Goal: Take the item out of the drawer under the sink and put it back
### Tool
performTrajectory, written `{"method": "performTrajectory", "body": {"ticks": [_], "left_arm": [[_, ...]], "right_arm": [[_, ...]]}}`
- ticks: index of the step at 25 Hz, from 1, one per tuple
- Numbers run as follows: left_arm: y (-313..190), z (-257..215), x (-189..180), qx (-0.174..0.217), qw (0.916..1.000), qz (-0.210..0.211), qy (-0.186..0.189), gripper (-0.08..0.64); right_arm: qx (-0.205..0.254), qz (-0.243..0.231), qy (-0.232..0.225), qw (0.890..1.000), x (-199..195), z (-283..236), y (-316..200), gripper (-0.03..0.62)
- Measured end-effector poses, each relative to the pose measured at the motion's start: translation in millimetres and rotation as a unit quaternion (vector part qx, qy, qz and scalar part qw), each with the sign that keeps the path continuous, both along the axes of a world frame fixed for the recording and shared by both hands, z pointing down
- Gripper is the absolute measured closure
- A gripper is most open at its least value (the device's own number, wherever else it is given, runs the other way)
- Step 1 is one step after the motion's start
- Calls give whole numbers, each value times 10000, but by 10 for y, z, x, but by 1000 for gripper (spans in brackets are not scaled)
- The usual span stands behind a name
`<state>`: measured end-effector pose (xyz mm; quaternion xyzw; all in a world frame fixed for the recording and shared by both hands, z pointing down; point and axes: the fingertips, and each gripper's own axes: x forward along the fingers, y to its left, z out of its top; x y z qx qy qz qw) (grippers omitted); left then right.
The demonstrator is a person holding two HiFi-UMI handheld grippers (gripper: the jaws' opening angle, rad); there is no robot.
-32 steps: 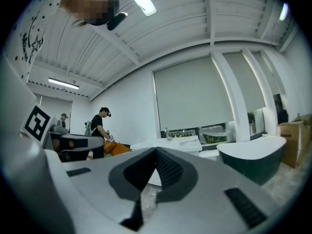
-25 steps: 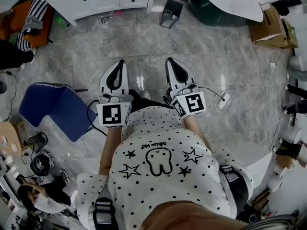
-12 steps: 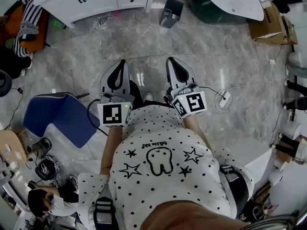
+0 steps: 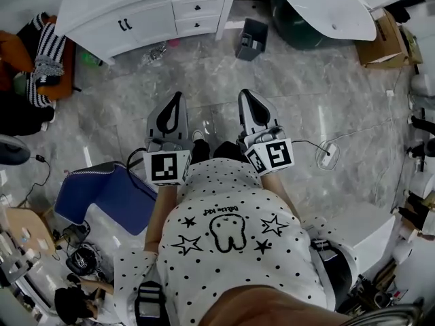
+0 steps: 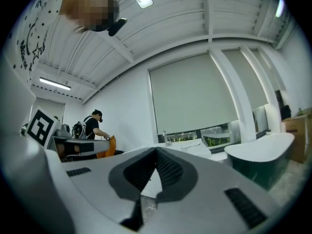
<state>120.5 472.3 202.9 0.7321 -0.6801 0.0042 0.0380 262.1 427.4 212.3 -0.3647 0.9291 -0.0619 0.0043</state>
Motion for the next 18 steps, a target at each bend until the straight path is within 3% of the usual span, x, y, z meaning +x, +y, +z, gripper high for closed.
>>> {"method": "performTrajectory", "body": {"ticks": [8, 18], "left_arm": [[-386, 87, -53, -90, 9997, 214, 94, 565], [-1089, -18, -225, -60, 9999, -1, 110, 565]], "right_arm": [[-155, -65, 41, 9999, -210, 93, -321, 580], [-61, -273, 73, 9996, -358, -15, -1149, 580]]}}
